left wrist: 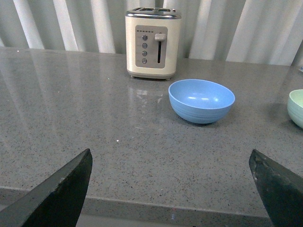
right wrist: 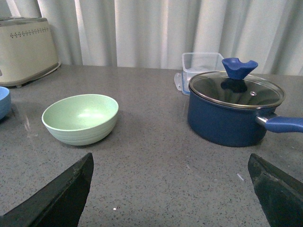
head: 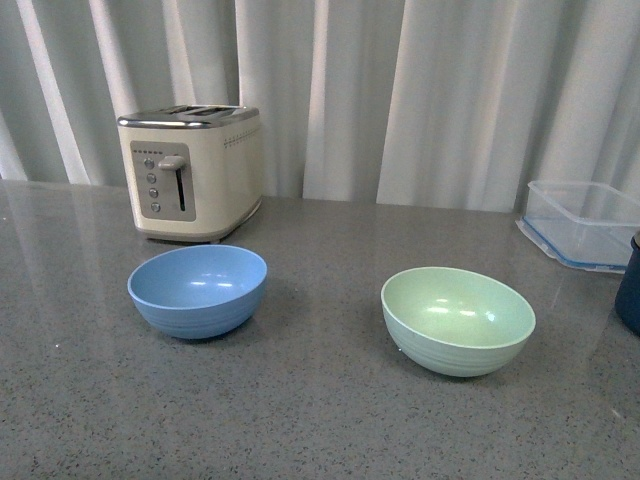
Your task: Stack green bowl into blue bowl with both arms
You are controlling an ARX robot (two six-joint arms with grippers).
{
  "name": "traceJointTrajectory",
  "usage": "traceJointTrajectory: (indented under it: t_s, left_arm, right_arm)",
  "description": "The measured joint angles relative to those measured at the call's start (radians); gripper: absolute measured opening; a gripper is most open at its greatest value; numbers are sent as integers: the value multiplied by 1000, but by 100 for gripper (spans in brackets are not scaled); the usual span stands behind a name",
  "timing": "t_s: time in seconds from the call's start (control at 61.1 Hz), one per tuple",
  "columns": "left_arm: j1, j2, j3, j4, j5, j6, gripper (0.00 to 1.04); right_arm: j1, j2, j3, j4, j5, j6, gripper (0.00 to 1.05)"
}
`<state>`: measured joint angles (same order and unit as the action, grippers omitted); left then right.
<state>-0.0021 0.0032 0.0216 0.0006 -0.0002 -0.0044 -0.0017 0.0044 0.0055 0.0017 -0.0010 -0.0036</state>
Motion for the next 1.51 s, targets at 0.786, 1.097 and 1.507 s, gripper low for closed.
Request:
traceJointTrajectory:
  t_s: [0.786,1.097,1.507]
  left_arm:
    - [3,546,308,-372,-365,-269,98]
    - [49,991,635,-272,-67,-247,98]
    - [2,1376,879,-172,-106,-207,98]
  right_arm:
    - [0,0,0,0,0,0,95]
    - [0,0,0,-1,0,0,95]
    - [0,0,0,-1,0,0,95]
